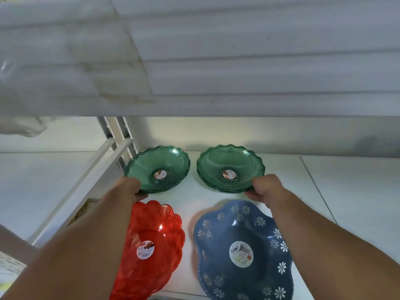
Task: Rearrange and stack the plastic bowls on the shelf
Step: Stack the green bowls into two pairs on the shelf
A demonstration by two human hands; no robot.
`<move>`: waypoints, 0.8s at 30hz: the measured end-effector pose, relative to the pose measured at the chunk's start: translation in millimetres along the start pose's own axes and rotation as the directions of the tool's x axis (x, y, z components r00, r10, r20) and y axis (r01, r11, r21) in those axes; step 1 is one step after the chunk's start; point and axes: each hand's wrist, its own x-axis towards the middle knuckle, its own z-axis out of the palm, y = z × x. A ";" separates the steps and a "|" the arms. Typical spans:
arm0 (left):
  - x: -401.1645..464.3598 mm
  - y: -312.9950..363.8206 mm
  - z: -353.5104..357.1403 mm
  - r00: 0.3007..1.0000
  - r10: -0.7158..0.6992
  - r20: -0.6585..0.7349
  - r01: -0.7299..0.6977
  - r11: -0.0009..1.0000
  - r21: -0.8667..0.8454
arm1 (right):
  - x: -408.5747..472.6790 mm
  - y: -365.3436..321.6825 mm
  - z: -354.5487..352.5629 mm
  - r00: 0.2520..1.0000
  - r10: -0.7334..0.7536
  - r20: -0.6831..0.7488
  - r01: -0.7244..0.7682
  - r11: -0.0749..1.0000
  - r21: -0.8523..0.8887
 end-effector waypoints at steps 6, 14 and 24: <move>-17.9 9.8 0.4 1.000 0.008 -0.007 -0.009 0.995 -0.100 | -4.8 -0.1 -5.2 0.999 -0.029 -0.041 0.033 0.995 0.092; -75.7 13.9 8.8 0.999 0.027 -0.045 -0.038 0.968 -0.248 | -34.0 -9.6 -47.6 0.997 -0.048 -0.062 0.060 0.974 0.218; -187.5 -4.8 43.7 1.000 0.023 -0.006 -0.024 0.922 -0.388 | -87.5 -0.2 -156.0 0.994 -0.039 -0.106 0.069 0.950 0.306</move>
